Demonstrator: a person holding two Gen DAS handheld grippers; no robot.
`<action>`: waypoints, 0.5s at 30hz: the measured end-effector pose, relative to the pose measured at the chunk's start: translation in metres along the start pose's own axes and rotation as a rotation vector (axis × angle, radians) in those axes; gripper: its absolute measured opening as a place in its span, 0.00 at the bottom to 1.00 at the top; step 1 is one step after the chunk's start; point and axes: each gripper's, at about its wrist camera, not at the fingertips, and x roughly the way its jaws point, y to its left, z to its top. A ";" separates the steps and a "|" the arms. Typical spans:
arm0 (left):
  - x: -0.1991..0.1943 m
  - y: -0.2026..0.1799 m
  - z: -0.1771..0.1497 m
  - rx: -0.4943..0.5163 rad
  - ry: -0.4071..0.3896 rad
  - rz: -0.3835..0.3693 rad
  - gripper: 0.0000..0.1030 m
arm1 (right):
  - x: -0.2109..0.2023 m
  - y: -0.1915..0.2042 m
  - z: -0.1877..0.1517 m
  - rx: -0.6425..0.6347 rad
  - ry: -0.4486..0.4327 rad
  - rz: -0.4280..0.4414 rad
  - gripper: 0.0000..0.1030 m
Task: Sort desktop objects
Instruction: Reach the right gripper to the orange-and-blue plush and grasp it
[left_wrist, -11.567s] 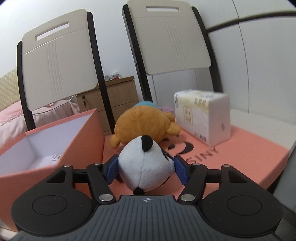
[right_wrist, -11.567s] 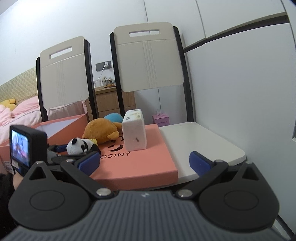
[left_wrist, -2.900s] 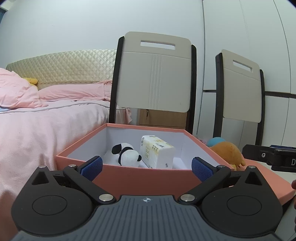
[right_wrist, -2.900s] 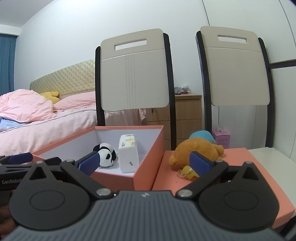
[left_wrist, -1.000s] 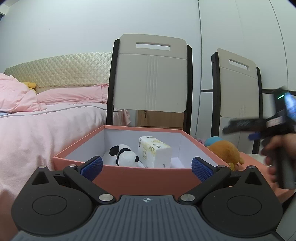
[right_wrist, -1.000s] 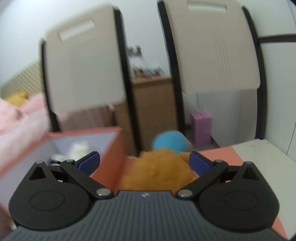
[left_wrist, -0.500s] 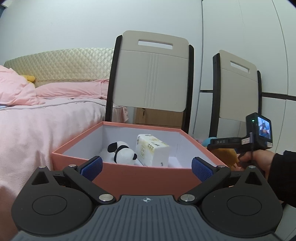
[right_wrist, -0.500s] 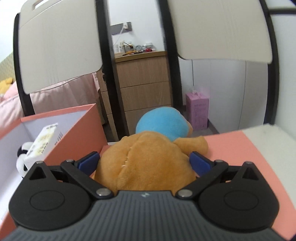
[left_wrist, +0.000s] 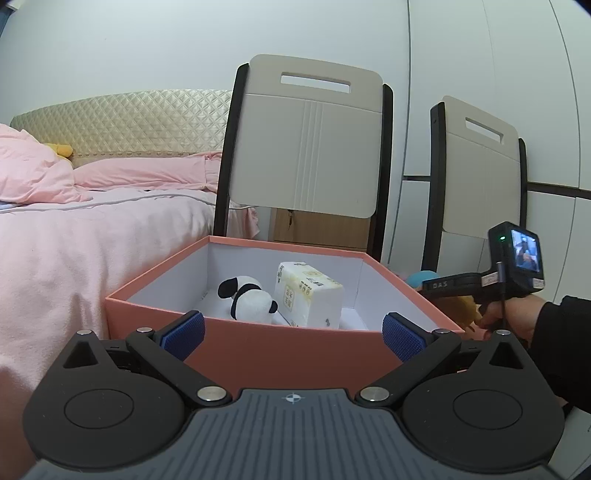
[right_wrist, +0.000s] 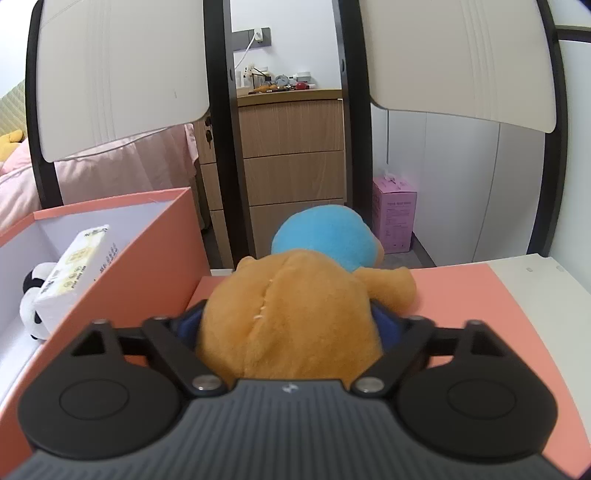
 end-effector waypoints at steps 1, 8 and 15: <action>-0.001 -0.001 0.000 0.002 -0.002 0.000 1.00 | -0.002 -0.001 0.000 0.008 -0.004 0.010 0.75; -0.005 -0.003 0.002 0.012 -0.014 -0.003 1.00 | -0.050 -0.008 0.003 0.063 -0.078 0.038 0.72; -0.010 -0.005 0.004 0.018 -0.026 -0.008 1.00 | -0.107 0.020 0.027 -0.023 -0.166 0.147 0.72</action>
